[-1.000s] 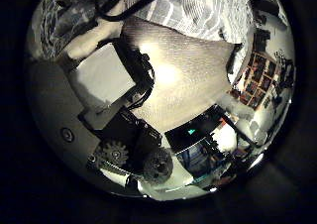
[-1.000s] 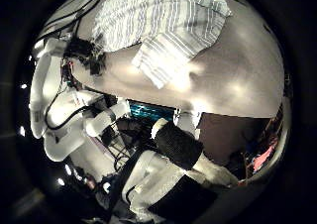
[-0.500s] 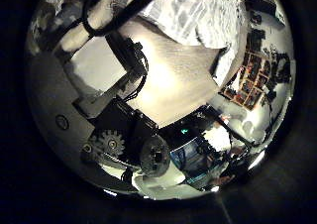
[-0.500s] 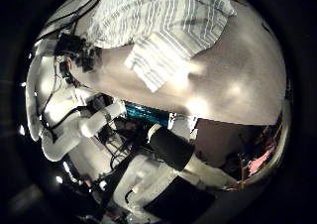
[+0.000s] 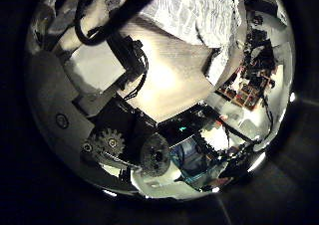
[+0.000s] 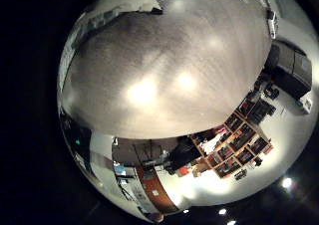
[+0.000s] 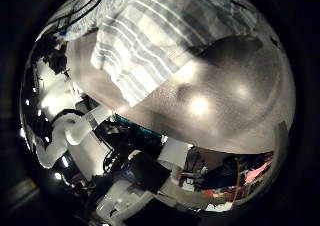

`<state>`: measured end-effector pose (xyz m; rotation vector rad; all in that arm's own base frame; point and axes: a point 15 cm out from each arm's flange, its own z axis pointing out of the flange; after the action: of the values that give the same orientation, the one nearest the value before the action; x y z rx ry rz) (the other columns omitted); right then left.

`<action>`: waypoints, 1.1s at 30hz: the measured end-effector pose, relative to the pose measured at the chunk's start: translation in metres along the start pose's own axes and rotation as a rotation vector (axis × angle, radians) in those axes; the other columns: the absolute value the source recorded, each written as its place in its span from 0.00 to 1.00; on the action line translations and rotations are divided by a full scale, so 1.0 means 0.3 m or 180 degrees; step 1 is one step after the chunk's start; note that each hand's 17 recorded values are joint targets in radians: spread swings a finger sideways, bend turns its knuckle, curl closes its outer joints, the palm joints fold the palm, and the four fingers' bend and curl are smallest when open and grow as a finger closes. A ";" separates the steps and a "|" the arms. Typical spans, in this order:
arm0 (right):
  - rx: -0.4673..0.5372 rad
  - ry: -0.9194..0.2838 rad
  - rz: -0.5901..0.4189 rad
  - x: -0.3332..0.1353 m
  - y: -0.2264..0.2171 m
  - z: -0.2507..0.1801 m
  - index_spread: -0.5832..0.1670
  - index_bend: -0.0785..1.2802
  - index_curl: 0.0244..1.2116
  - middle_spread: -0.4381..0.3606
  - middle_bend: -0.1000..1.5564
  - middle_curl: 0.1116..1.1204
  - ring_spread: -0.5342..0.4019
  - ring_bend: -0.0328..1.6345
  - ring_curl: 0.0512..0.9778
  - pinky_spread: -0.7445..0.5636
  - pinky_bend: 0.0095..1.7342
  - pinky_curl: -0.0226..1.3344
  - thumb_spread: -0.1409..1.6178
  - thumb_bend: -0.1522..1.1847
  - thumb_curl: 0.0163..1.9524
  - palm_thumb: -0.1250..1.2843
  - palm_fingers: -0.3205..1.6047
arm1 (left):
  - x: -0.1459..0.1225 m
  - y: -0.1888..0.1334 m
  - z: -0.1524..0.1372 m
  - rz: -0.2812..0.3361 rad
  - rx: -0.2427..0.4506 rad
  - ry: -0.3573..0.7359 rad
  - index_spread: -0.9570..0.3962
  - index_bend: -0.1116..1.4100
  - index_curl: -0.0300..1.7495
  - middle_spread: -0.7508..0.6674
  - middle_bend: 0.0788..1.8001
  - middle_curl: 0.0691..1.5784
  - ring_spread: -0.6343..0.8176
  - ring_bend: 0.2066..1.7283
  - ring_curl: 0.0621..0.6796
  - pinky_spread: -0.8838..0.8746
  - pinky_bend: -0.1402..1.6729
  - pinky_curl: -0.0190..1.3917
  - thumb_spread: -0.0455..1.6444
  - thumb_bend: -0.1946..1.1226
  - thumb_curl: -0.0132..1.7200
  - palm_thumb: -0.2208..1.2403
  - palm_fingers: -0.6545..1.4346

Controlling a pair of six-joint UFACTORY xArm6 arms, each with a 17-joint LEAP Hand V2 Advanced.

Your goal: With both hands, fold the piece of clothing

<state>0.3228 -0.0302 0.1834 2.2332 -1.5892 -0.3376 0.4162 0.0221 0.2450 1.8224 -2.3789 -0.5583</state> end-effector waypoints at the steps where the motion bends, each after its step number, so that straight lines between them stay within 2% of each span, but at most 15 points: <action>1: -0.0008 0.0003 0.0011 -0.003 -0.008 0.007 0.36 0.16 0.17 0.52 0.22 0.25 0.68 0.44 0.20 0.88 0.51 0.20 0.65 0.10 0.15 0.26 0.27 | -0.001 -0.002 0.000 0.0003 0.0000 0.0005 0.17 0.31 0.75 0.13 0.51 0.62 0.11 0.73 0.73 0.12 0.61 0.48 0.67 0.14 0.33 0.71 0.80; 5: -0.0061 0.0056 0.0014 -0.030 -0.027 0.021 0.38 0.17 0.17 0.52 0.22 0.25 0.66 0.46 0.20 0.88 0.52 0.19 0.65 0.10 0.15 0.29 0.28 | -0.004 -0.003 0.008 0.0008 -0.0024 0.0004 0.17 0.30 0.77 0.12 0.51 0.63 0.11 0.73 0.73 0.11 0.60 0.49 0.67 0.14 0.33 0.71 0.80; 7: -0.0054 0.0100 -0.0013 -0.047 -0.036 0.017 0.39 0.17 0.18 0.50 0.23 0.26 0.60 0.49 0.21 0.86 0.52 0.18 0.65 0.11 0.16 0.32 0.31 | -0.006 0.000 0.008 0.0004 -0.0032 0.0004 0.17 0.29 0.79 0.12 0.50 0.63 0.11 0.73 0.73 0.12 0.60 0.49 0.67 0.14 0.33 0.71 0.80; 9: -0.0047 0.0145 -0.0050 -0.070 -0.045 0.011 0.39 0.18 0.18 0.45 0.26 0.27 0.48 0.54 0.23 0.77 0.52 0.18 0.66 0.11 0.17 0.37 0.38 | -0.011 0.005 0.006 -0.0009 -0.0036 0.0010 0.17 0.28 0.80 0.12 0.50 0.64 0.11 0.73 0.73 0.12 0.60 0.49 0.67 0.14 0.33 0.71 0.80; 12: 0.0007 0.0232 -0.0085 -0.089 -0.059 -0.007 0.35 0.16 0.17 0.34 0.32 0.31 0.34 0.65 0.28 0.52 0.62 0.19 0.66 0.12 0.18 0.43 0.56 | -0.018 0.005 0.000 -0.0012 -0.0029 0.0013 0.17 0.27 0.81 0.12 0.49 0.64 0.11 0.72 0.73 0.12 0.60 0.49 0.67 0.14 0.34 0.71 0.80; 13: 0.0010 0.0276 -0.0095 -0.086 -0.060 -0.010 0.33 0.16 0.17 0.31 0.34 0.33 0.31 0.67 0.30 0.45 0.64 0.20 0.66 0.11 0.18 0.45 0.59 | -0.020 0.005 -0.007 -0.0011 -0.0021 0.0012 0.17 0.27 0.81 0.12 0.49 0.64 0.11 0.72 0.73 0.12 0.60 0.49 0.67 0.14 0.34 0.71 0.80; 15: 0.0012 0.0361 -0.0090 -0.074 -0.060 -0.016 0.28 0.21 0.19 0.26 0.41 0.39 0.28 0.71 0.35 0.33 0.66 0.21 0.66 0.11 0.18 0.48 0.71 | -0.030 0.008 -0.008 -0.0006 -0.0027 0.0008 0.18 0.26 0.82 0.12 0.49 0.65 0.11 0.72 0.72 0.12 0.59 0.50 0.67 0.14 0.34 0.71 0.81; 17: 0.0010 0.0446 -0.0098 -0.055 -0.058 -0.023 0.24 0.22 0.20 0.23 0.44 0.42 0.26 0.71 0.37 0.27 0.66 0.22 0.66 0.11 0.19 0.51 0.74 | -0.043 0.009 -0.013 0.0019 -0.0028 -0.0023 0.18 0.26 0.83 0.11 0.48 0.65 0.11 0.72 0.72 0.12 0.59 0.50 0.67 0.14 0.34 0.71 0.81; 18: 0.0023 0.0476 -0.0100 -0.047 -0.058 -0.030 0.21 0.27 0.24 0.21 0.47 0.46 0.26 0.72 0.39 0.24 0.67 0.23 0.65 0.11 0.20 0.54 0.79 | -0.048 0.012 -0.018 0.0021 -0.0034 -0.0037 0.18 0.25 0.83 0.11 0.48 0.65 0.11 0.72 0.72 0.12 0.59 0.50 0.67 0.14 0.34 0.71 0.81; 19: 0.0042 0.0491 -0.0096 -0.043 -0.057 -0.037 0.20 0.28 0.24 0.21 0.48 0.47 0.26 0.72 0.40 0.23 0.67 0.24 0.65 0.11 0.20 0.54 0.79 | -0.051 0.019 -0.020 0.0020 -0.0056 -0.0033 0.18 0.25 0.83 0.11 0.48 0.65 0.11 0.72 0.72 0.12 0.59 0.50 0.67 0.14 0.34 0.71 0.81; 22: 0.0111 0.0513 -0.0104 -0.039 -0.056 -0.061 0.16 0.45 0.34 0.19 0.57 0.54 0.28 0.73 0.44 0.25 0.70 0.27 0.64 0.11 0.21 0.60 0.84 | -0.059 0.039 -0.033 0.0046 -0.0073 -0.0016 0.19 0.24 0.84 0.11 0.47 0.66 0.11 0.72 0.72 0.12 0.58 0.50 0.67 0.14 0.34 0.71 0.81; 26: 0.0270 0.0583 -0.0113 -0.029 -0.064 -0.100 0.17 0.62 0.45 0.21 0.66 0.62 0.29 0.77 0.49 0.30 0.75 0.31 0.62 0.12 0.23 0.67 0.83 | -0.058 0.067 -0.054 0.0076 -0.0071 0.0010 0.19 0.23 0.86 0.11 0.47 0.66 0.11 0.71 0.72 0.12 0.58 0.50 0.67 0.14 0.34 0.71 0.81; 29: 0.0470 0.0629 -0.0092 -0.021 -0.087 -0.135 0.22 0.72 0.52 0.24 0.72 0.66 0.30 0.80 0.53 0.33 0.78 0.34 0.62 0.13 0.25 0.74 0.82 | -0.057 0.094 -0.076 0.0086 -0.0073 0.0012 0.20 0.22 0.86 0.10 0.46 0.66 0.11 0.71 0.72 0.11 0.57 0.50 0.67 0.14 0.34 0.71 0.82; 33: 0.0760 0.0659 -0.0068 -0.008 -0.116 -0.195 0.27 0.78 0.58 0.27 0.77 0.69 0.32 0.83 0.57 0.36 0.81 0.37 0.64 0.13 0.27 0.78 0.78 | -0.053 0.123 -0.103 0.0127 -0.0049 0.0004 0.21 0.22 0.87 0.10 0.46 0.67 0.11 0.70 0.72 0.11 0.57 0.51 0.67 0.14 0.34 0.71 0.82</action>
<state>0.3755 -0.0082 0.2209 2.3715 -1.5646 0.0817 0.3960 0.0381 0.2886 1.7643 -2.3977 -0.5693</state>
